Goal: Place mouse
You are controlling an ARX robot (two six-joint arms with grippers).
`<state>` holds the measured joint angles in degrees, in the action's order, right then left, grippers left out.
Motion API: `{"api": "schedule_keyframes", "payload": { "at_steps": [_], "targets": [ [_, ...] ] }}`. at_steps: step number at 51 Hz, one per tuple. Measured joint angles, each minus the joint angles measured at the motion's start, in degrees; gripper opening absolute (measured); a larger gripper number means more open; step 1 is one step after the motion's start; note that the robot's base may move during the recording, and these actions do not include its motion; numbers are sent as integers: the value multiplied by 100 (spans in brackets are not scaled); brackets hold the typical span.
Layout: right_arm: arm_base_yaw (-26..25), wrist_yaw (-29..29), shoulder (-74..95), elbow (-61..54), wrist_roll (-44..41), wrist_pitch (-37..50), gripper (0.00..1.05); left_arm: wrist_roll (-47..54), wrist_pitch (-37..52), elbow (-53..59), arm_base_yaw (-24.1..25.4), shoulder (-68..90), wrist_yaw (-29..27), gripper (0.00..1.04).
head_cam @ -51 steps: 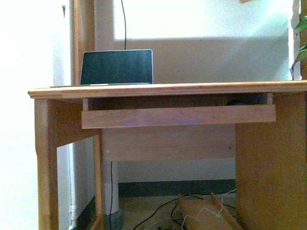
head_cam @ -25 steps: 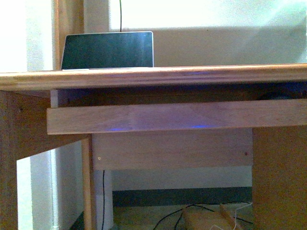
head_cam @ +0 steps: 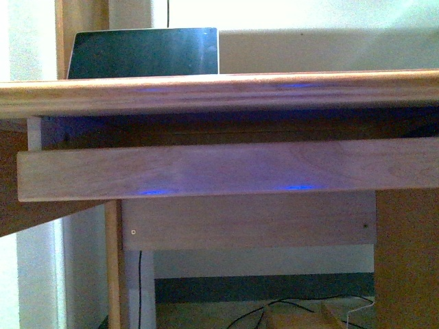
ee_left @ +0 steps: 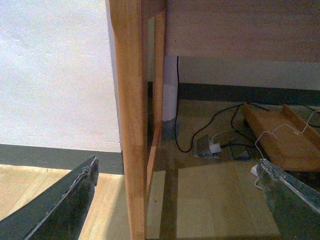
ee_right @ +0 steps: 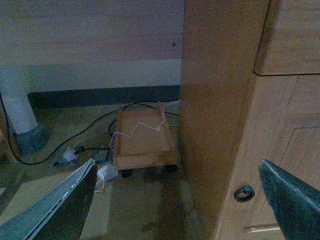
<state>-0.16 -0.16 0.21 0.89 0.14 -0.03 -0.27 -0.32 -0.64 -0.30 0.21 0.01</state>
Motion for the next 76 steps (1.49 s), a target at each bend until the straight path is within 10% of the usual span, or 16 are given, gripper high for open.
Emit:
{"api": "schedule_keyframes", "payload": {
  "at_steps": [61,76],
  "targets": [
    [0,0,0,0,-2,0,97,-1152,-933,-459,-105,1460,160,97],
    [0,0,0,0,0,0,97,1174,732,-1364,-4,4413,918,97]
  ]
}}
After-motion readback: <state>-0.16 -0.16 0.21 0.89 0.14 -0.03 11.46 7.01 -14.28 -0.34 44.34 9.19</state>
